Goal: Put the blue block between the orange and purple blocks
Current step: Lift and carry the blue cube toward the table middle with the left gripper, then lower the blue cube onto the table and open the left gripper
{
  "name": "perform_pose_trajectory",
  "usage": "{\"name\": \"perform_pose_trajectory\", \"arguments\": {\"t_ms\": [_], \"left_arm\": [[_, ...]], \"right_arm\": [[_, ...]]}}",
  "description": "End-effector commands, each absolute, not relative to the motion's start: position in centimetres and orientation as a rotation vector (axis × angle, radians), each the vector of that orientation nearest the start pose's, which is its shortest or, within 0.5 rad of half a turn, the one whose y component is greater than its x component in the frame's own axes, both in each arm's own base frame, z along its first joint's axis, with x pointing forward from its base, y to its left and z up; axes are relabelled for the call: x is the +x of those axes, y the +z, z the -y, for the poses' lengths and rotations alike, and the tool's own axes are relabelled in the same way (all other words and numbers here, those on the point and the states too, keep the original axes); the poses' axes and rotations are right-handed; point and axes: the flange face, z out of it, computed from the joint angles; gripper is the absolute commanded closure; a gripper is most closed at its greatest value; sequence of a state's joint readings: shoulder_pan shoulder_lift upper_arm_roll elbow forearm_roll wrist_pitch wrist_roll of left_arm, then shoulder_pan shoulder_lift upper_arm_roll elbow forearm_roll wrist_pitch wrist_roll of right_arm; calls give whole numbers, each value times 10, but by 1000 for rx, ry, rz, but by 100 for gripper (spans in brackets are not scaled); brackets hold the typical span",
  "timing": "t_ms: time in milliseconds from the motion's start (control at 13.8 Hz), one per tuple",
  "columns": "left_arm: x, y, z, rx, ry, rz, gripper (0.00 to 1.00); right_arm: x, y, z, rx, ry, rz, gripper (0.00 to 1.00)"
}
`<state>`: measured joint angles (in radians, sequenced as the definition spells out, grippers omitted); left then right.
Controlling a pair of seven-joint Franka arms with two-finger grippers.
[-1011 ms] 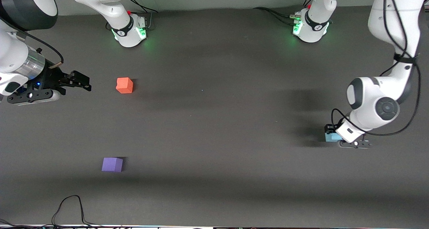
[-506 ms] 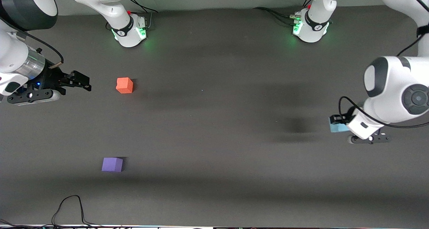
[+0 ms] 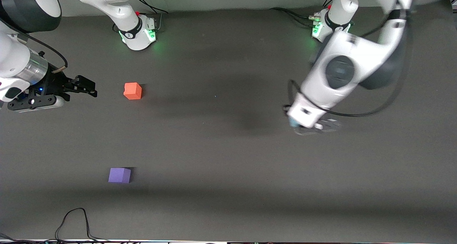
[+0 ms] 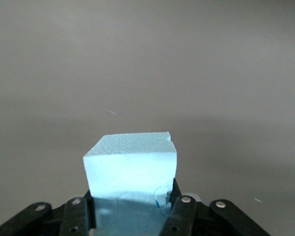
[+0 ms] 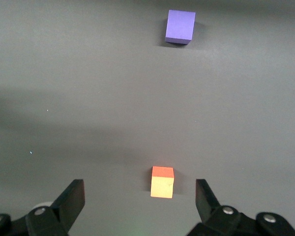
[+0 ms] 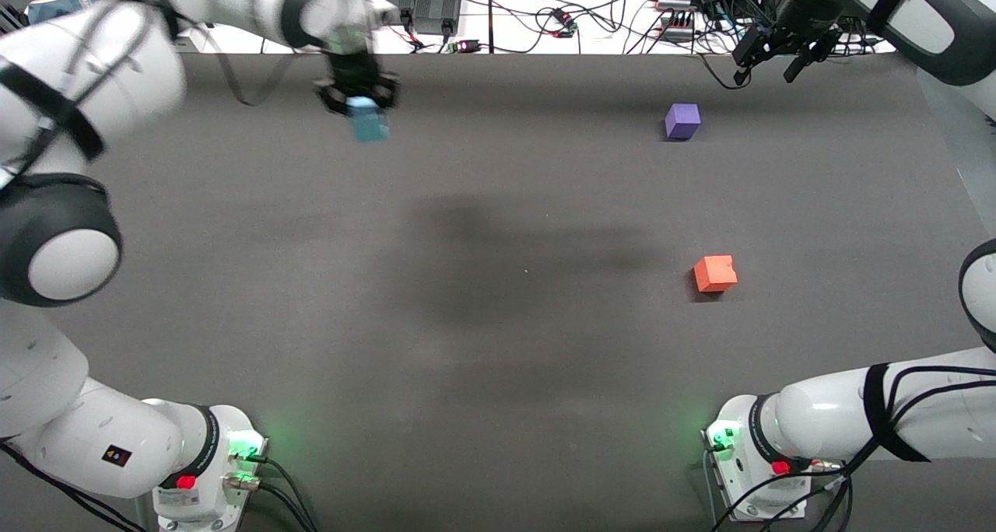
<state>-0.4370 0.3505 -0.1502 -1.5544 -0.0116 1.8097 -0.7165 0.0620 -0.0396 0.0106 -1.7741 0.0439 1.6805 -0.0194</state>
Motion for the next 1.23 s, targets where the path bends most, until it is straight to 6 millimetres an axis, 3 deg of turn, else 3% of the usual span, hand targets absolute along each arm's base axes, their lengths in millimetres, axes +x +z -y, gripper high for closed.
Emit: {"name": "perform_pose_trajectory", "arguments": {"t_ms": [0,217,433,722,794,939,1011,1083,1156], "left_arm": [[534,418,458,-3130,165,245,83],[494,372,543,-3153,58,226,83],[457,310,598,-3168,-93,189,83],[433,224,619,-3134,-144,172,83],[432,210,619,-3134,-157,174,83],[433,202,618,-3129,-151,171,79],[433,201,617,-3127,-151,158,60],[436,203,615,-3127,-155,159,12],[439,210,613,-3118,-153,168,0]], "right_arm": [[542,562,-44,-3084,94,131,0],[542,562,-44,-3084,97,131,0],[543,561,-44,-3084,97,131,0],[546,555,-44,-3084,106,130,0],[547,555,-43,-3084,104,128,0],[552,550,-44,-3084,111,128,0],[553,549,-44,-3084,113,125,0],[553,550,-44,-3084,111,121,0],[553,550,-44,-3085,111,121,0]]}}
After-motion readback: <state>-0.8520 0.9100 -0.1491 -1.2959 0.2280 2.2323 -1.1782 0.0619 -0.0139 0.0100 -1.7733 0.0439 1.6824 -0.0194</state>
